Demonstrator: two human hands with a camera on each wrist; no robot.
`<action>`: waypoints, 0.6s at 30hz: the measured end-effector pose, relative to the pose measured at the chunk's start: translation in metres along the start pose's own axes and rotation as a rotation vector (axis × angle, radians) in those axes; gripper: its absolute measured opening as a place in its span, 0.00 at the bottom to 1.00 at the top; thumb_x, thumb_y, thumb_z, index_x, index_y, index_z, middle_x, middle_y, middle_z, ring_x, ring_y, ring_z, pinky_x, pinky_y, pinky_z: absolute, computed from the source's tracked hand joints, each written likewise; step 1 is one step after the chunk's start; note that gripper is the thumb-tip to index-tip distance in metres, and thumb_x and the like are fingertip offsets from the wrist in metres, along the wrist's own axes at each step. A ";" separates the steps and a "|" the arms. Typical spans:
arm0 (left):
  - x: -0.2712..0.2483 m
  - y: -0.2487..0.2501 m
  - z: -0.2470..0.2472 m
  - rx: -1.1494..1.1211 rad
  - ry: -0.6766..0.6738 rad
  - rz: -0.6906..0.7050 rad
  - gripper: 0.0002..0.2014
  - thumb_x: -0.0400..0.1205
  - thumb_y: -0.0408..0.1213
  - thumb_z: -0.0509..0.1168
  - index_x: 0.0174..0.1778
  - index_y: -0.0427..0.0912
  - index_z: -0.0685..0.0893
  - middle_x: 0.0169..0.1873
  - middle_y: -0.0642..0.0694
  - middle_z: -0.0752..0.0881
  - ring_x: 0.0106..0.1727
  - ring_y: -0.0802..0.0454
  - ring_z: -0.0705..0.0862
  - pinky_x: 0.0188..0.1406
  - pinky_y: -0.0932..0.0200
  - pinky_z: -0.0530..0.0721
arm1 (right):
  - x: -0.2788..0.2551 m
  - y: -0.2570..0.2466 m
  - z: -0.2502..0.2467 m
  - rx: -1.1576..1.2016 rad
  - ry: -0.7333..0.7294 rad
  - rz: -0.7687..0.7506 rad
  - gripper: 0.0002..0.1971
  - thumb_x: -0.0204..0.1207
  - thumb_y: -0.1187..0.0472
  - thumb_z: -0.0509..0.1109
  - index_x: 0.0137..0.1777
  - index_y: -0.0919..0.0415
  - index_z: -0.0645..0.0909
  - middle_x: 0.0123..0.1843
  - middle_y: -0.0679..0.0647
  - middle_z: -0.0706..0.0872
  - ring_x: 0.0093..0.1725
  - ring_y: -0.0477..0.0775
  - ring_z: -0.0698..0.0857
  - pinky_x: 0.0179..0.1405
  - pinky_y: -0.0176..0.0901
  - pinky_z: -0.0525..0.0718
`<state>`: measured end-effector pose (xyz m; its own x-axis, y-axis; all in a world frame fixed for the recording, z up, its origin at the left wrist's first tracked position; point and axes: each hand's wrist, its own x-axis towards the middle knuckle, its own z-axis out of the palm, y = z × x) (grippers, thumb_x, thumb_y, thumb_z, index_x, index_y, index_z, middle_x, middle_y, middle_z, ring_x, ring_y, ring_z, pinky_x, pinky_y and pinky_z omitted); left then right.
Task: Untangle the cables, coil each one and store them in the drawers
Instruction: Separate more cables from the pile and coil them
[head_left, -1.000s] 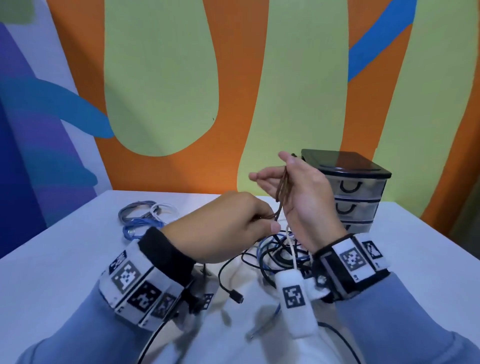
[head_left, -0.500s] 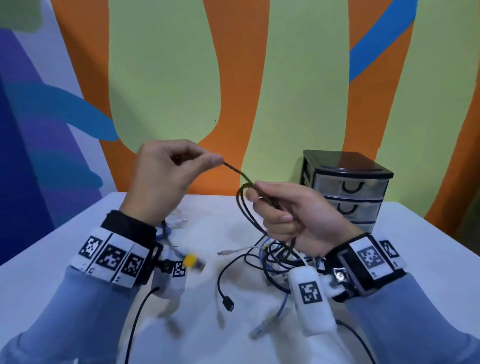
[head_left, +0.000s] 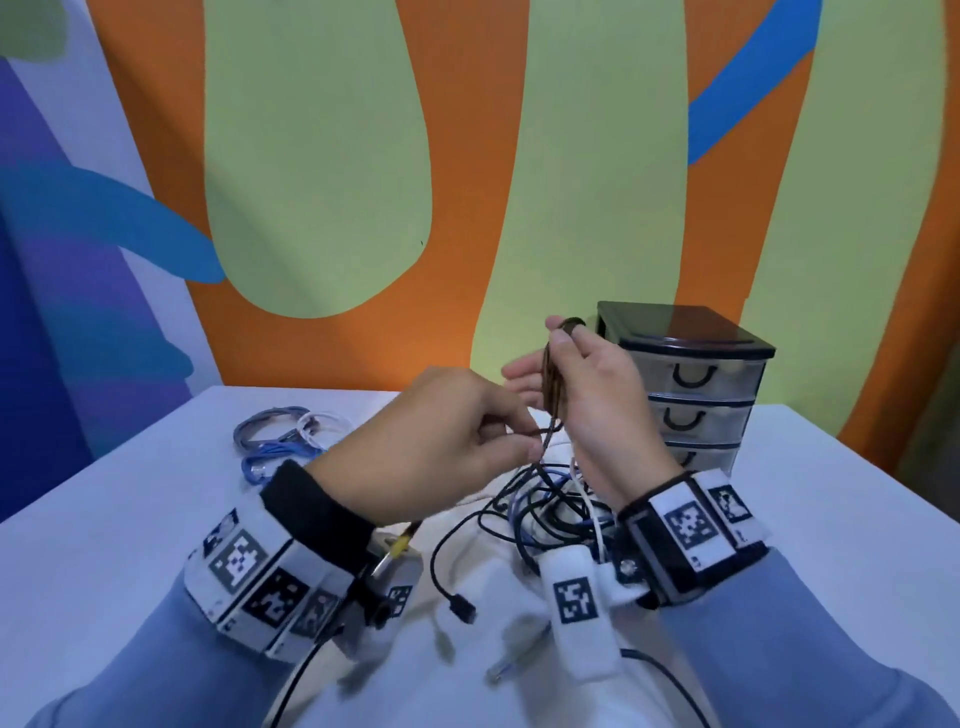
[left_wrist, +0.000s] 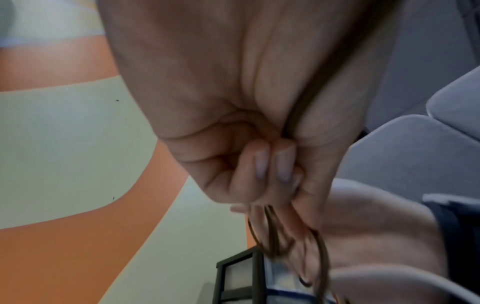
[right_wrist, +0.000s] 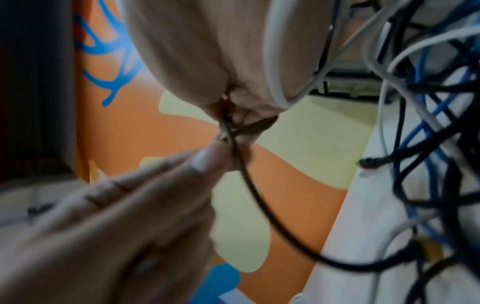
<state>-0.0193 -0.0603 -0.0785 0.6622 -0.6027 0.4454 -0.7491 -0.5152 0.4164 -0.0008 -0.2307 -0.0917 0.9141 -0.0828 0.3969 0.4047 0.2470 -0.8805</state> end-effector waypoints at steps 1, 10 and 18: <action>-0.001 -0.003 -0.005 -0.034 0.035 -0.012 0.08 0.85 0.45 0.76 0.43 0.48 0.94 0.20 0.51 0.70 0.24 0.56 0.66 0.25 0.64 0.62 | 0.000 0.002 -0.001 -0.136 -0.008 0.018 0.11 0.95 0.64 0.54 0.68 0.62 0.77 0.29 0.53 0.89 0.26 0.50 0.86 0.29 0.38 0.84; -0.005 -0.041 -0.034 0.003 0.421 0.103 0.08 0.80 0.46 0.78 0.44 0.46 0.97 0.35 0.52 0.89 0.35 0.49 0.83 0.35 0.49 0.80 | -0.010 -0.003 -0.001 -0.207 -0.462 0.310 0.18 0.93 0.54 0.57 0.43 0.58 0.79 0.28 0.49 0.59 0.25 0.46 0.53 0.20 0.35 0.52; 0.005 -0.050 -0.015 0.212 0.542 0.204 0.08 0.86 0.44 0.73 0.55 0.51 0.97 0.53 0.52 0.88 0.53 0.46 0.82 0.52 0.45 0.79 | -0.014 -0.013 -0.003 0.302 -0.534 0.455 0.17 0.87 0.49 0.59 0.35 0.52 0.69 0.24 0.42 0.59 0.21 0.44 0.48 0.20 0.38 0.45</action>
<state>0.0222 -0.0282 -0.0851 0.3803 -0.3354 0.8619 -0.8128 -0.5658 0.1385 -0.0188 -0.2353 -0.0863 0.8216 0.5497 0.1508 -0.1039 0.4045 -0.9086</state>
